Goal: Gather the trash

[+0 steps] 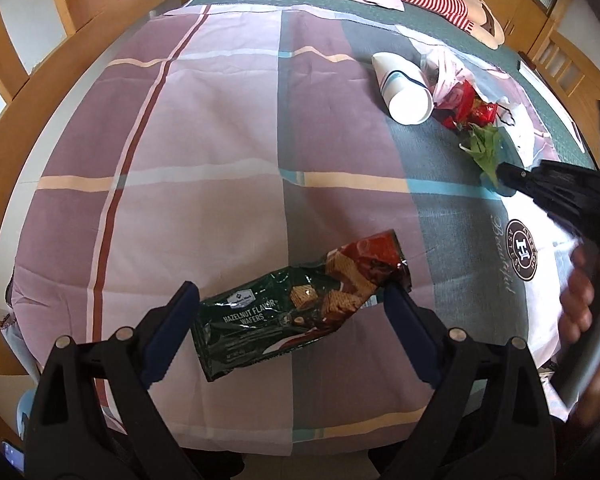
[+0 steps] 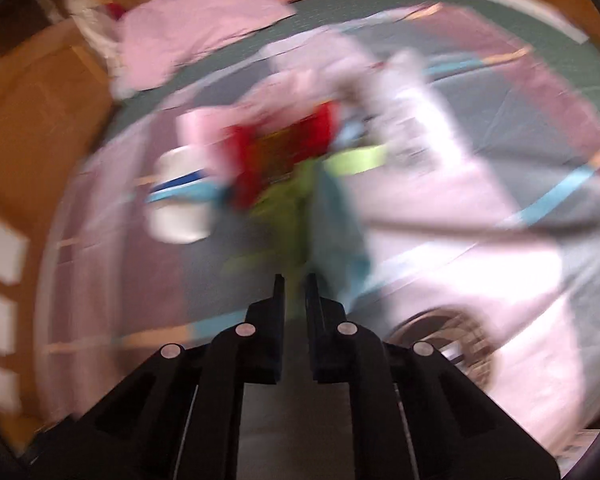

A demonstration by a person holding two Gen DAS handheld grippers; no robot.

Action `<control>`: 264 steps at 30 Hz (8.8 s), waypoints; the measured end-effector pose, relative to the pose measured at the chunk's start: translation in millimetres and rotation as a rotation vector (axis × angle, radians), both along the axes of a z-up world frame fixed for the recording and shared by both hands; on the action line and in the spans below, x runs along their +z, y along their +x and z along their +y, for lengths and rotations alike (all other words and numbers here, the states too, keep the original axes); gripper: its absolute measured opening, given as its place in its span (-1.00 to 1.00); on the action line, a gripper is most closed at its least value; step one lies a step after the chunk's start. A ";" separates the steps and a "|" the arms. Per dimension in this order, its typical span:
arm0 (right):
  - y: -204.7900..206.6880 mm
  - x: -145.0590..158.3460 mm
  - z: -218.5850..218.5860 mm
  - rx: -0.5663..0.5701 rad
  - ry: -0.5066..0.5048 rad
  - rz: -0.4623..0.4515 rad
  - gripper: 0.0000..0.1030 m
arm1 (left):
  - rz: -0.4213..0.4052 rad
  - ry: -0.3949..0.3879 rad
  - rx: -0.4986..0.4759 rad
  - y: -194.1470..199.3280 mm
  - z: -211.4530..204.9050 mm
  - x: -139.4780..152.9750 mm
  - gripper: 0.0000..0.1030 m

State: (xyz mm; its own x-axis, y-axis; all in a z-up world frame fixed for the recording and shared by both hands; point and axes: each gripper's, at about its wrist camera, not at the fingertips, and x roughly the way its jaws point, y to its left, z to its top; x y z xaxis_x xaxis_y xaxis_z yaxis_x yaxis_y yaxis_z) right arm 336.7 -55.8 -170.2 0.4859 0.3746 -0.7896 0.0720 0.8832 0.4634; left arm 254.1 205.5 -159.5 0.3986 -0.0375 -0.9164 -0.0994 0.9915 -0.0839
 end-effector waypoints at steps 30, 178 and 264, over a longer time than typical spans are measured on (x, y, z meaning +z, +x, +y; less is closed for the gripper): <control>-30.5 37.1 -20.8 -0.357 -0.238 -0.123 -0.63 | 0.136 0.027 -0.024 8.3 -15.5 -41.9 0.81; 43.6 11.0 88.1 0.346 -0.009 0.063 0.49 | -0.088 -0.358 0.496 -38.2 117.1 32.8 0.93; -51.1 -12.7 13.7 -0.172 -0.131 0.112 -0.15 | -0.120 -0.085 0.120 -29.5 21.5 8.9 -0.22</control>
State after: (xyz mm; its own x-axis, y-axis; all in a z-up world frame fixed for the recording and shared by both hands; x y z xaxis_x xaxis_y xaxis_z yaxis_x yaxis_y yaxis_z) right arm 285.7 -42.1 -182.9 0.4406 0.1843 -0.8786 0.2711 0.9057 0.3260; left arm 224.6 227.0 -150.5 0.5114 -0.0581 -0.8574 -0.2008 0.9620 -0.1850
